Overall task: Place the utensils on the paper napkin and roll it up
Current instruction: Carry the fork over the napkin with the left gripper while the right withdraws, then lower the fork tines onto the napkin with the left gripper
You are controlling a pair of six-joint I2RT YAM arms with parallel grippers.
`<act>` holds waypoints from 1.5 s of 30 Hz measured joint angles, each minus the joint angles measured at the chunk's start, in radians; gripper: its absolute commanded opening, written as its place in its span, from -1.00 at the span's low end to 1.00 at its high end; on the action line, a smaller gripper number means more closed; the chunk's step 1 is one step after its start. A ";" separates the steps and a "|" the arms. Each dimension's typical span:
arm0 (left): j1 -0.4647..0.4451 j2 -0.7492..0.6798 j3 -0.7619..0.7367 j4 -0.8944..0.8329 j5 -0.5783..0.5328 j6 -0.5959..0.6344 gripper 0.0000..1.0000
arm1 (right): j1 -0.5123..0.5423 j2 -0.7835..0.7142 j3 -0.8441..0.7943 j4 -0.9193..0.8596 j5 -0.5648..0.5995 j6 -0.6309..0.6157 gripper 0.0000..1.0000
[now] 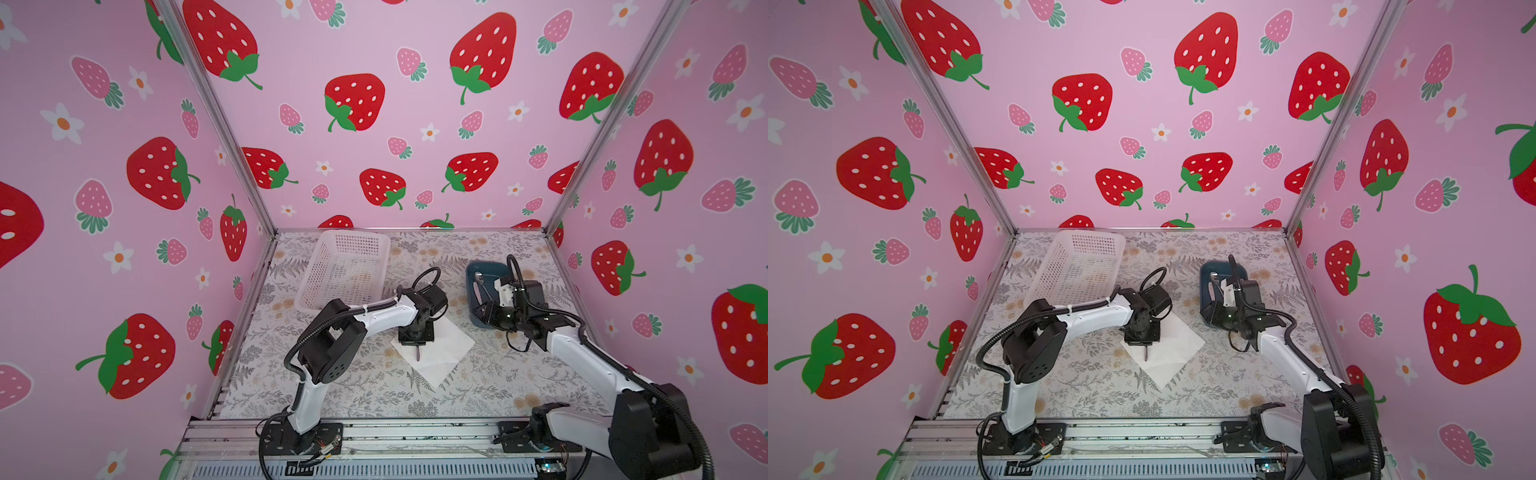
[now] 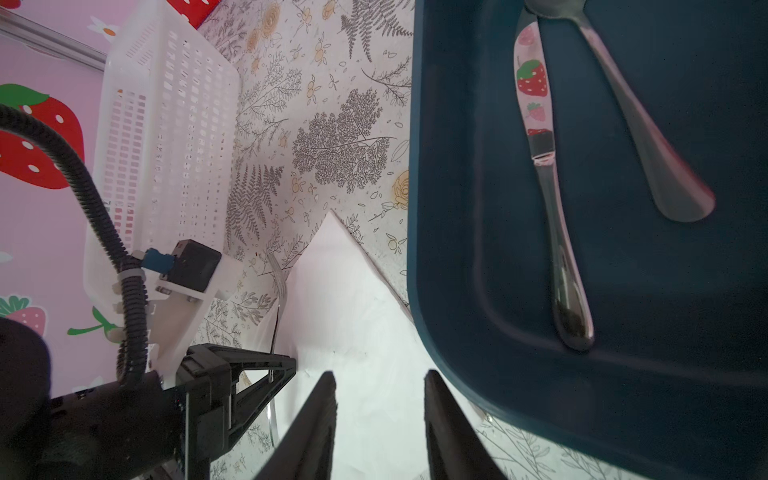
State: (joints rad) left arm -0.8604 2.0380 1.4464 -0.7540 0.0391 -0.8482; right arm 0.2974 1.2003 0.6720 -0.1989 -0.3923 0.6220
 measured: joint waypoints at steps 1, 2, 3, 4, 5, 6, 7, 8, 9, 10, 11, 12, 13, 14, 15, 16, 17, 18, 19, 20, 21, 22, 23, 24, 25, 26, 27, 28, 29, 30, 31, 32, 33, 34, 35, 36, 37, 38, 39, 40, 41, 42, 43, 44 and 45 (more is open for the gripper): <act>-0.001 0.002 0.002 -0.002 0.000 -0.004 -1.00 | -0.001 0.000 0.001 -0.002 0.001 -0.003 -0.25; -0.002 0.002 0.005 -0.003 0.000 -0.008 -0.99 | -0.002 0.000 0.002 -0.004 0.004 -0.006 -0.25; -0.003 0.002 0.008 -0.006 -0.002 -0.007 -0.97 | -0.003 0.000 0.002 -0.005 0.005 -0.009 -0.24; -0.004 0.002 0.009 -0.006 -0.001 -0.015 -0.97 | -0.004 0.000 0.002 -0.005 0.008 -0.011 -0.24; -0.005 0.002 0.009 -0.007 -0.001 -0.020 -0.96 | -0.005 0.000 0.002 -0.005 0.010 -0.014 -0.24; -0.006 0.002 0.010 -0.007 -0.001 -0.021 -0.96 | -0.005 0.000 0.002 -0.006 0.011 -0.015 -0.24; -0.006 0.002 0.010 -0.007 -0.001 -0.021 -0.95 | -0.006 0.000 0.002 -0.006 0.012 -0.016 -0.24; -0.007 0.002 0.010 -0.007 -0.001 -0.021 -0.94 | -0.006 0.000 0.002 -0.006 0.014 -0.017 -0.24; -0.007 0.002 0.010 -0.008 -0.001 -0.021 -0.93 | -0.006 0.000 0.002 -0.006 0.014 -0.018 -0.24; -0.008 0.002 0.010 -0.009 -0.001 -0.021 -0.91 | -0.006 0.000 0.002 -0.006 0.014 -0.018 -0.24; -0.008 0.002 0.012 -0.011 0.000 -0.021 -0.91 | -0.006 0.000 0.002 -0.006 0.015 -0.018 -0.24; -0.008 0.002 0.016 -0.015 -0.001 -0.021 -0.91 | -0.006 0.000 0.002 -0.006 0.015 -0.018 -0.24; -0.010 0.002 0.021 -0.019 -0.001 -0.021 -0.91 | -0.006 0.000 0.002 -0.006 0.015 -0.018 -0.24; -0.011 0.002 0.028 -0.024 -0.001 -0.021 -0.81 | -0.006 0.000 0.002 -0.006 0.015 -0.018 -0.24; -0.013 0.002 0.036 -0.030 -0.003 -0.020 -0.77 | -0.006 0.000 0.002 -0.007 0.016 -0.018 -0.24; -0.016 0.002 0.043 -0.032 -0.003 -0.017 -0.74 | -0.006 0.000 0.002 -0.007 0.016 -0.018 -0.24; -0.018 0.002 0.050 -0.034 -0.005 -0.017 -0.71 | -0.006 0.000 0.002 -0.008 0.018 -0.018 -0.23; -0.022 0.002 0.059 -0.038 -0.006 -0.014 -0.65 | -0.006 0.000 0.002 -0.008 0.019 -0.018 -0.23; -0.026 0.002 0.066 -0.042 -0.010 -0.012 -0.59 | -0.006 0.000 0.002 -0.008 0.022 -0.018 -0.24; -0.029 0.002 0.072 -0.045 -0.014 -0.009 -0.57 | -0.006 0.000 0.002 -0.008 0.023 -0.018 -0.23; -0.031 0.002 0.079 -0.049 -0.019 -0.013 -0.56 | -0.006 0.000 0.002 -0.008 0.025 -0.018 -0.23; -0.033 0.002 0.082 -0.053 -0.023 -0.010 -0.56 | -0.006 0.000 0.002 -0.008 0.026 -0.018 -0.24; -0.035 0.002 0.084 -0.057 -0.028 -0.009 -0.56 | -0.006 0.000 0.002 -0.009 0.026 -0.018 -0.24; -0.035 0.002 0.084 -0.060 -0.032 -0.009 -0.56 | -0.006 0.000 0.002 -0.009 0.026 -0.018 -0.23; -0.035 0.002 0.084 -0.063 -0.032 -0.009 -0.56 | -0.006 0.000 0.002 -0.009 0.026 -0.018 -0.24; -0.035 0.002 0.084 -0.065 -0.032 -0.008 -0.56 | -0.006 0.000 0.002 -0.009 0.026 -0.018 -0.24; -0.035 0.002 0.084 -0.066 -0.032 -0.008 -0.56 | -0.006 0.000 0.002 -0.009 0.026 -0.018 -0.23; -0.034 0.002 0.084 -0.065 -0.032 -0.008 -0.56 | -0.006 0.000 0.002 -0.009 0.026 -0.018 -0.23; -0.034 0.002 0.084 -0.065 -0.032 -0.007 -0.55 | -0.006 0.000 0.002 -0.009 0.026 -0.018 -0.23; -0.035 0.002 0.084 -0.065 -0.032 -0.005 -0.55 | -0.006 0.000 0.002 -0.009 0.026 -0.017 -0.22; -0.035 0.001 0.084 -0.065 -0.034 -0.003 -0.50 | -0.006 0.000 0.002 -0.009 0.026 -0.017 -0.22; -0.035 -0.002 0.084 -0.066 -0.043 0.003 -0.44 | -0.006 0.000 0.002 -0.009 0.026 -0.018 -0.23; -0.034 -0.005 0.084 -0.068 -0.050 0.006 -0.40 | -0.006 0.000 0.002 -0.009 0.026 -0.018 -0.23; -0.032 -0.010 0.084 -0.069 -0.060 0.008 -0.40 | -0.006 0.000 0.002 -0.009 0.026 -0.017 -0.23; -0.028 -0.018 0.084 -0.071 -0.066 0.011 -0.40 | -0.006 0.000 0.002 -0.009 0.026 -0.017 -0.23; -0.023 -0.027 0.084 -0.075 -0.074 0.015 -0.40 | -0.006 0.000 0.002 -0.009 0.025 -0.018 -0.23; -0.017 -0.035 0.084 -0.076 -0.077 0.017 -0.40 | -0.006 0.000 0.002 -0.009 0.025 -0.018 -0.22; -0.006 -0.046 0.084 -0.076 -0.083 0.022 -0.41 | -0.006 0.000 0.002 -0.009 0.024 -0.017 -0.23; 0.005 -0.052 0.084 -0.076 -0.084 0.026 -0.41 | -0.006 0.000 0.002 -0.009 0.023 -0.017 -0.23; 0.021 -0.056 0.084 -0.076 -0.084 0.032 -0.44 | -0.006 0.000 0.002 -0.008 0.021 -0.017 -0.23; 0.034 -0.056 0.084 -0.076 -0.084 0.039 -0.47 | -0.006 0.000 0.002 -0.008 0.019 -0.017 -0.23; 0.045 -0.054 0.084 -0.076 -0.083 0.044 -0.49 | -0.006 0.000 0.002 -0.009 0.017 -0.017 -0.23; 0.058 -0.051 0.084 -0.076 -0.080 0.049 -0.51 | -0.006 0.000 0.002 -0.008 0.016 -0.017 -0.23; 0.071 -0.050 0.084 -0.074 -0.077 0.056 -0.51 | -0.006 0.000 0.002 -0.008 0.014 -0.017 -0.23; 0.083 -0.050 0.084 -0.071 -0.067 0.063 -0.52 | -0.006 0.000 0.002 -0.008 0.014 -0.017 -0.23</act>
State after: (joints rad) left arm -0.7776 1.9884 1.5307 -0.8249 -0.0277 -0.7853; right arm 0.2913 1.2003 0.6743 -0.2073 -0.3786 0.6048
